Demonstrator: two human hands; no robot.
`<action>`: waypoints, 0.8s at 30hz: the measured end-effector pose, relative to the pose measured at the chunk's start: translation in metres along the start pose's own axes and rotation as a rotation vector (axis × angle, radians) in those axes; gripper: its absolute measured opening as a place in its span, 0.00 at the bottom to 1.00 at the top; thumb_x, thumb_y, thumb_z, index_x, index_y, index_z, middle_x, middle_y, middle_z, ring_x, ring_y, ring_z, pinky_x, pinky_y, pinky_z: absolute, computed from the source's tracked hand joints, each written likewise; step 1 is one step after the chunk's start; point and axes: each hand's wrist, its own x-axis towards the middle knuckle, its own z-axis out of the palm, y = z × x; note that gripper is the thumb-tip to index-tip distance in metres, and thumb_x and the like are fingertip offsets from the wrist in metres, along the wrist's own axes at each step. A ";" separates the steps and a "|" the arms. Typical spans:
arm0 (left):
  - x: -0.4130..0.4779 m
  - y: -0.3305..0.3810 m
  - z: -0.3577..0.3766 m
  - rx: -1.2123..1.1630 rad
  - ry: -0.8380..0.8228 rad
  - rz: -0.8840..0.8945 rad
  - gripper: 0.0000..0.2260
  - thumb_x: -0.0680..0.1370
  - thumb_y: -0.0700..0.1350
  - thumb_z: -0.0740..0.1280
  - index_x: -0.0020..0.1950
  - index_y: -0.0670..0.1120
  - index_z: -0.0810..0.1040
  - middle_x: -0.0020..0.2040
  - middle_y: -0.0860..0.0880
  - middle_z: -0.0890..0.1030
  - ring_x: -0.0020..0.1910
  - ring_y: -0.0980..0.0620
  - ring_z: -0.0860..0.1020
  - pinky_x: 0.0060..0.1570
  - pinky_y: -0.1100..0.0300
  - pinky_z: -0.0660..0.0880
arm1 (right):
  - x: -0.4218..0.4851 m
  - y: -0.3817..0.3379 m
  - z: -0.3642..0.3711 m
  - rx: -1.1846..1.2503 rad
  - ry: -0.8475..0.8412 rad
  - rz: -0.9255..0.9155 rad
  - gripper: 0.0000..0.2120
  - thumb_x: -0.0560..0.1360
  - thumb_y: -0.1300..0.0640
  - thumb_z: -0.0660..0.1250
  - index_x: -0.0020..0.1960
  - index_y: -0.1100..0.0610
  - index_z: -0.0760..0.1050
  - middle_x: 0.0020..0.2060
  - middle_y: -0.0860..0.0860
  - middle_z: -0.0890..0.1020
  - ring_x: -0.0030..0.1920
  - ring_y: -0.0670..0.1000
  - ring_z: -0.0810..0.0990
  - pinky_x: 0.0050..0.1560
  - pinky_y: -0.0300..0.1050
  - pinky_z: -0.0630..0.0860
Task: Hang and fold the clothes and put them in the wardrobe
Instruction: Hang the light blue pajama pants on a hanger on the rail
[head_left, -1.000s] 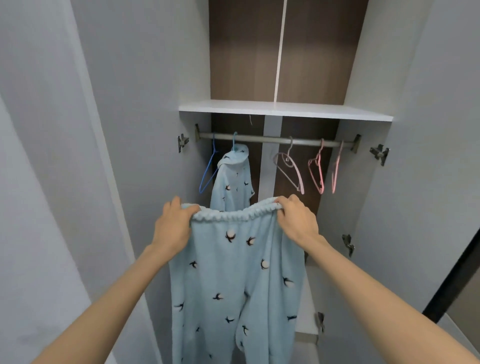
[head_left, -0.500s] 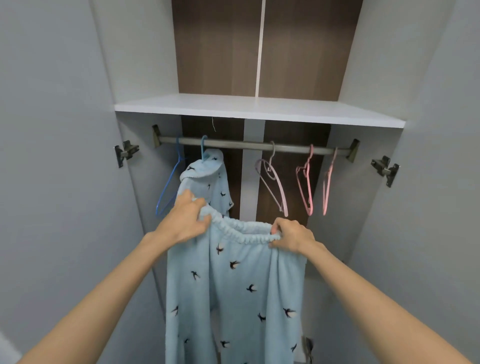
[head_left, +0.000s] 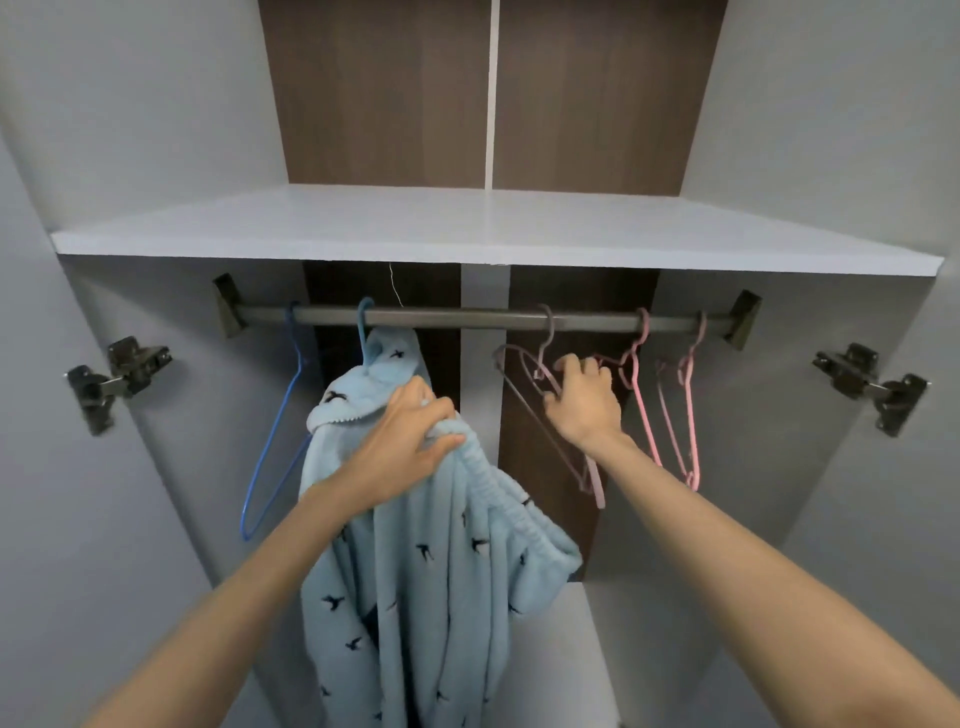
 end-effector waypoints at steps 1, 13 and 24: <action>0.008 -0.008 0.002 -0.006 -0.004 0.004 0.06 0.77 0.47 0.67 0.42 0.48 0.72 0.42 0.57 0.64 0.46 0.58 0.63 0.46 0.64 0.61 | 0.012 -0.001 0.006 0.018 -0.044 0.065 0.22 0.76 0.54 0.65 0.67 0.57 0.64 0.64 0.59 0.70 0.66 0.60 0.66 0.59 0.54 0.72; 0.050 -0.064 0.019 -0.043 -0.083 0.029 0.05 0.77 0.48 0.66 0.44 0.48 0.74 0.46 0.53 0.65 0.49 0.55 0.65 0.51 0.62 0.66 | 0.065 0.000 0.054 0.182 -0.102 0.166 0.25 0.75 0.71 0.57 0.71 0.58 0.62 0.59 0.63 0.76 0.57 0.64 0.77 0.58 0.55 0.75; 0.037 -0.047 0.028 -0.037 -0.187 -0.001 0.09 0.77 0.51 0.65 0.45 0.46 0.76 0.45 0.55 0.62 0.50 0.56 0.63 0.50 0.62 0.63 | 0.028 0.031 0.015 0.287 -0.097 0.103 0.17 0.80 0.63 0.53 0.66 0.50 0.66 0.43 0.60 0.80 0.36 0.58 0.77 0.36 0.47 0.69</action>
